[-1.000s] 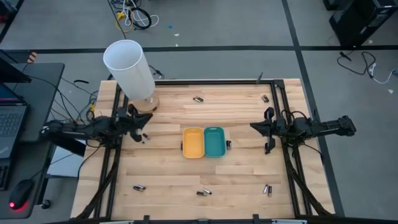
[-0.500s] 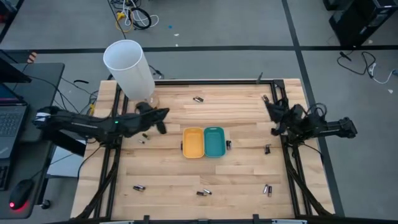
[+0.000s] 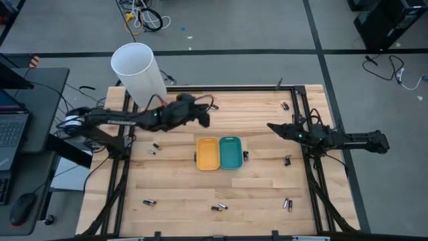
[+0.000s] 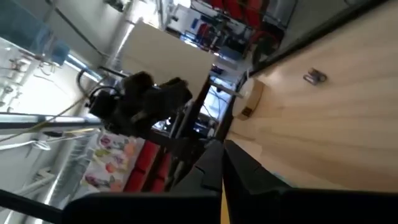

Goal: Sort batteries
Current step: Put the black battery into the yellow bin

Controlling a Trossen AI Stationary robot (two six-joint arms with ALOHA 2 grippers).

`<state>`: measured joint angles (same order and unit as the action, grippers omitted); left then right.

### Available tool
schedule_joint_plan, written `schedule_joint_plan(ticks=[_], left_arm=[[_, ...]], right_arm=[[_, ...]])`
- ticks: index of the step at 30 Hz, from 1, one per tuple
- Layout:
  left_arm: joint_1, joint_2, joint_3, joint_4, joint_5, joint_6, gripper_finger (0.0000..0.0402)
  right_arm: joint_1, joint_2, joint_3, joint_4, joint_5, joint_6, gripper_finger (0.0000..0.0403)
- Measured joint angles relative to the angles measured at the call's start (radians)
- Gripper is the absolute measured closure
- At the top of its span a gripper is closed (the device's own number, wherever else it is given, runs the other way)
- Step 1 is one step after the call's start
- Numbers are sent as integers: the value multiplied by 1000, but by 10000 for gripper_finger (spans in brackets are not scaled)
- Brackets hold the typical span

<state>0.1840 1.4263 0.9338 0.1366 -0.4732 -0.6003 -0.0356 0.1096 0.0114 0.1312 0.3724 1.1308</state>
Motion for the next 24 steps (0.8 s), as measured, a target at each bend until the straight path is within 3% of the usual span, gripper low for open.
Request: schedule_joint_plan(ticks=[8, 14, 19, 24], left_arm=[[54, 134, 132, -66, 161, -115, 365], [60, 210, 180, -136, 172, -113, 303], [71, 251, 181, -122, 176, -113, 252], [72, 281, 179, -118, 198, -115, 201]], right_arm=[[-78, 101, 99, 61, 16, -10, 403], [-102, 215, 230, 50, -53, -146, 403], [-148, 369, 329, -27, -49, -125, 403], [-189, 534, 388, -40, -153, -119, 403]])
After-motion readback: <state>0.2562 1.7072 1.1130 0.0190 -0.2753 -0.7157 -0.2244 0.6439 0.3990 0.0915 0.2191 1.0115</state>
